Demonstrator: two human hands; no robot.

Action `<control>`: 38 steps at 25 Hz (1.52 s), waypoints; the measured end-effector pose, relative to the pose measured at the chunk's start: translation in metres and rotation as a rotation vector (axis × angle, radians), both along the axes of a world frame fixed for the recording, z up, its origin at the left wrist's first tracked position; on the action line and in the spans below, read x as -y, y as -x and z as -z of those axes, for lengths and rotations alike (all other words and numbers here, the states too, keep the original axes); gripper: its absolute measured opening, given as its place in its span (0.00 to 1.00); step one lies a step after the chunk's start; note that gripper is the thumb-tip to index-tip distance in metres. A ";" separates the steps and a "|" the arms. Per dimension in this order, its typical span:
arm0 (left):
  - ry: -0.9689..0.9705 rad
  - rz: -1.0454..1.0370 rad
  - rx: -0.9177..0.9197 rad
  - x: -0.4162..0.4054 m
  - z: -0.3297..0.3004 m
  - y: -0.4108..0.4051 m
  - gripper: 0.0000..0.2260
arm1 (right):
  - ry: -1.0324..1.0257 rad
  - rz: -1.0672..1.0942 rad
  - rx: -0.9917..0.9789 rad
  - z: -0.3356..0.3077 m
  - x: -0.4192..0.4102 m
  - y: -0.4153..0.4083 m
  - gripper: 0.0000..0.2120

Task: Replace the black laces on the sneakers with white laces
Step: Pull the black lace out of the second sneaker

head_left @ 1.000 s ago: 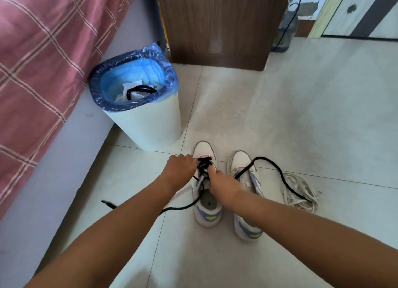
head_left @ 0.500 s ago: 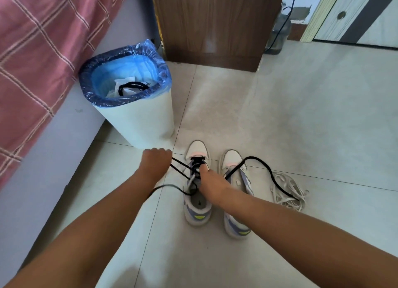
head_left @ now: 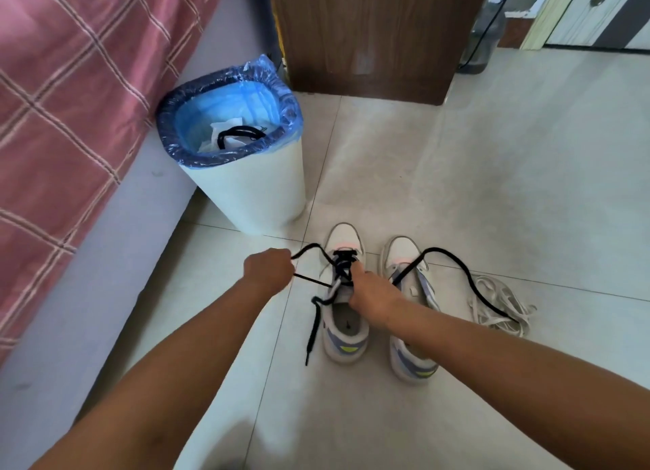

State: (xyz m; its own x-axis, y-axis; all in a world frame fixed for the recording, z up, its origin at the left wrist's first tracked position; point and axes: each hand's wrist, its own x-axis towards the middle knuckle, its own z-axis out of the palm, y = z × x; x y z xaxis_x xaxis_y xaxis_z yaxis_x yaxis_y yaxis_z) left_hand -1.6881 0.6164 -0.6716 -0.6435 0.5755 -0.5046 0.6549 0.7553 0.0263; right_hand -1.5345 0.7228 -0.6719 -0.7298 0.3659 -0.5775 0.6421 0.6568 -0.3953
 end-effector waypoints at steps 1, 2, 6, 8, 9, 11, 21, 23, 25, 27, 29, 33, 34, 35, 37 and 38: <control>0.110 0.041 -0.179 0.010 0.000 0.012 0.09 | 0.013 0.005 0.001 0.000 0.000 -0.002 0.18; 0.201 0.051 -0.267 0.019 -0.002 0.020 0.11 | 0.020 0.010 -0.003 0.000 -0.001 -0.004 0.18; 0.122 -0.104 0.083 0.015 -0.004 -0.002 0.14 | 0.031 0.016 -0.029 -0.001 -0.001 -0.006 0.15; -0.061 -0.430 0.602 0.001 -0.008 -0.032 0.22 | 0.035 0.007 -0.034 -0.003 0.000 -0.007 0.15; -0.128 -0.528 0.774 -0.004 -0.009 -0.044 0.22 | 0.029 0.004 -0.033 -0.003 0.000 -0.007 0.15; -0.236 -0.594 0.895 -0.010 -0.004 -0.054 0.17 | 0.017 -0.002 -0.034 -0.005 0.000 -0.007 0.15; 0.355 0.041 -0.247 0.022 0.007 0.012 0.16 | 0.049 0.007 -0.021 -0.009 0.001 -0.010 0.14; 0.446 0.022 -0.294 0.030 0.001 0.025 0.15 | 0.046 0.002 -0.025 -0.009 0.002 -0.010 0.15; 0.424 0.033 -0.250 0.032 0.002 0.030 0.11 | 0.042 -0.001 -0.039 -0.008 0.001 -0.013 0.13; 0.166 0.022 -0.048 0.026 0.003 0.011 0.13 | 0.045 -0.001 -0.070 -0.008 -0.001 -0.014 0.08; -0.037 0.020 0.204 0.013 -0.002 -0.026 0.21 | 0.052 -0.001 -0.070 -0.011 -0.006 -0.011 0.08; -0.036 0.172 0.103 0.004 0.006 -0.084 0.20 | 0.213 0.053 -0.037 -0.014 -0.014 -0.003 0.11; -0.022 0.129 0.069 0.004 0.011 -0.086 0.19 | 0.285 0.094 -0.029 -0.015 -0.016 -0.001 0.09; -0.007 0.068 0.070 0.004 0.014 -0.085 0.18 | 0.321 0.099 -0.004 -0.016 -0.019 0.001 0.07; 0.029 0.018 0.104 0.003 0.018 -0.083 0.15 | 0.273 -0.018 0.042 -0.021 -0.026 0.009 0.06; 0.038 0.023 0.101 0.004 0.019 -0.082 0.15 | 0.218 -0.132 0.050 -0.025 -0.028 0.013 0.07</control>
